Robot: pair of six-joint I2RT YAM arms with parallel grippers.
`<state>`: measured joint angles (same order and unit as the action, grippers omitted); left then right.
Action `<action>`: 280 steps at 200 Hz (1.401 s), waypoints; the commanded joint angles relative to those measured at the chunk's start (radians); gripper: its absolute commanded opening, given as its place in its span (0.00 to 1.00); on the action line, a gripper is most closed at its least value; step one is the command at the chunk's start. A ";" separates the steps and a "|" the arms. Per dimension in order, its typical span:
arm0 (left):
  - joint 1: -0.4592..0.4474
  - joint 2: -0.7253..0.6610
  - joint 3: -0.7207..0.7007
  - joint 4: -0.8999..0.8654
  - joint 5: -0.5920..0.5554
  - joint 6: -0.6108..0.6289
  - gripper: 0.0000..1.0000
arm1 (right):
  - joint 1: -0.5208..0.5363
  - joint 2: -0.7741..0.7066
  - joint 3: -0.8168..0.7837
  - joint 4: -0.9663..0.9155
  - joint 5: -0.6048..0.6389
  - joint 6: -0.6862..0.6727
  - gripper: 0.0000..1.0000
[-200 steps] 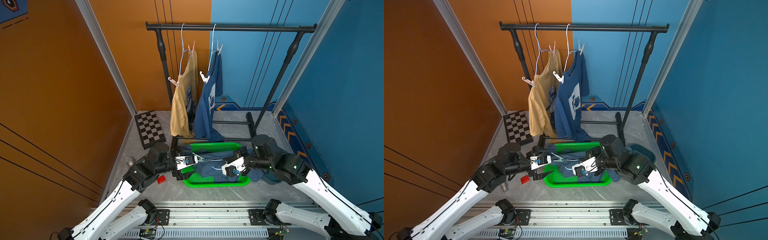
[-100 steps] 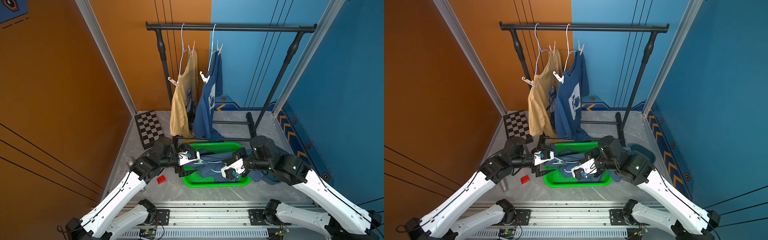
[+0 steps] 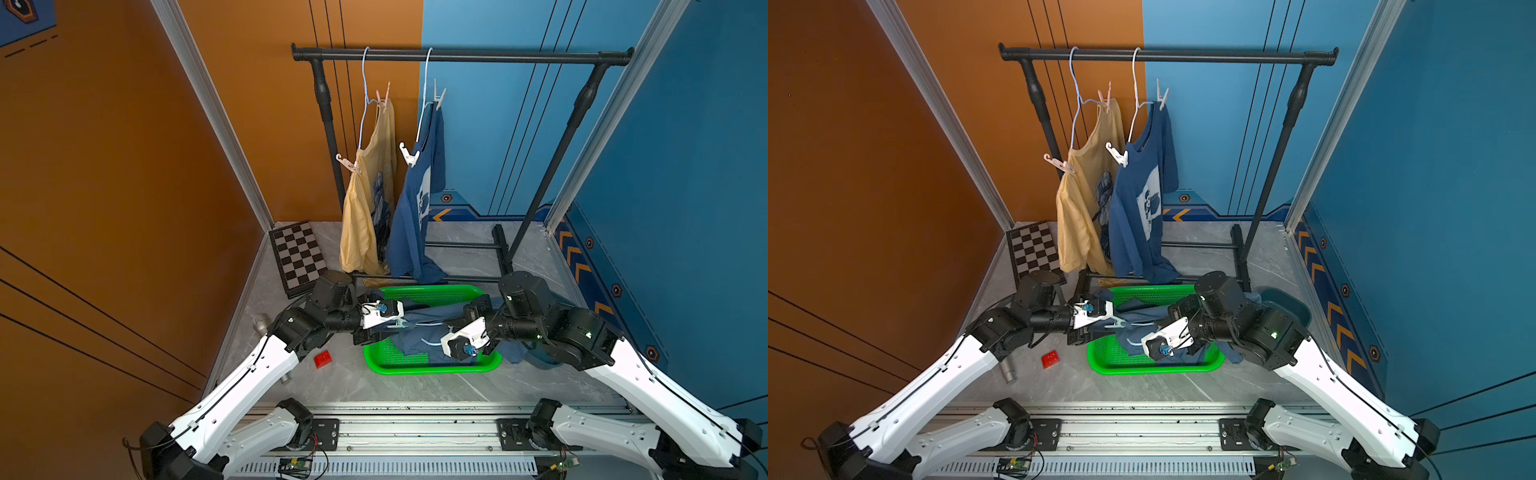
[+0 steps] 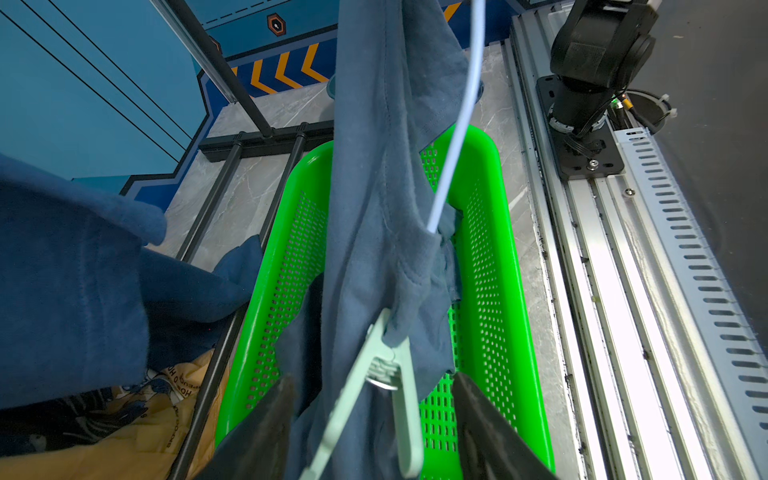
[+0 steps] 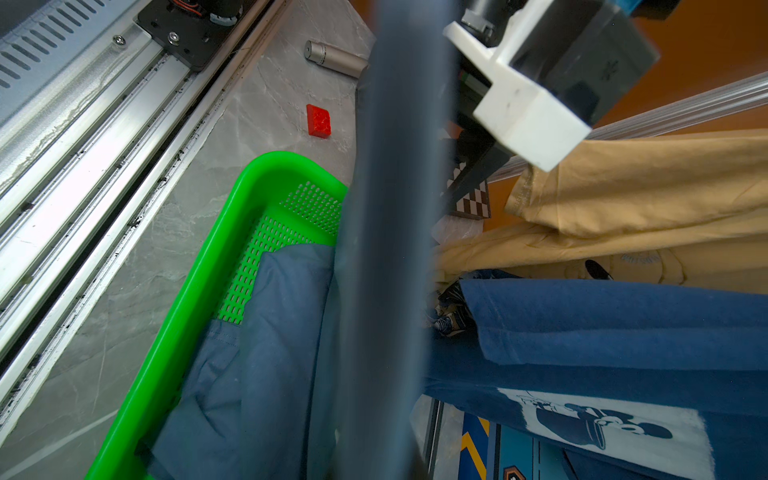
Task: Remove the clothespins securing t-shirts to the hanger
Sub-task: Remove the clothespin from the hanger.
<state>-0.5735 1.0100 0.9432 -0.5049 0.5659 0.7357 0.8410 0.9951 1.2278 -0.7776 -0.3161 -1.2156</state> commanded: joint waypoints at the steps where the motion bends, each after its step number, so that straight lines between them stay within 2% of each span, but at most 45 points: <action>1: -0.016 0.016 0.018 -0.020 0.038 0.037 0.55 | 0.009 0.003 0.037 -0.042 -0.051 -0.083 0.00; 57: -0.025 0.021 0.037 -0.019 0.003 0.028 0.31 | 0.009 0.005 0.036 -0.042 -0.041 -0.081 0.00; 96: -0.025 -0.004 0.036 -0.021 -0.009 0.005 0.22 | 0.002 0.007 0.025 -0.040 -0.037 -0.081 0.00; 188: 0.011 -0.123 0.021 -0.069 -0.083 -0.006 0.17 | -0.083 0.027 0.004 -0.010 -0.093 -0.020 0.00; 217: 0.024 -0.127 0.063 -0.067 -0.072 -0.134 0.17 | -0.132 0.080 0.015 0.015 -0.148 0.071 0.00; 232: 0.024 -0.119 0.081 -0.061 -0.054 -0.215 0.17 | -0.196 0.128 0.041 0.018 -0.204 0.127 0.00; 280: 0.022 -0.139 0.059 0.094 -0.057 -0.474 0.18 | -0.255 0.286 0.069 0.017 -0.281 0.205 0.00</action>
<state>-0.5571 0.8894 0.9962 -0.4976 0.4984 0.4316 0.6014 1.2297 1.2583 -0.7635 -0.5030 -1.0470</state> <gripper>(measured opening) 0.243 0.061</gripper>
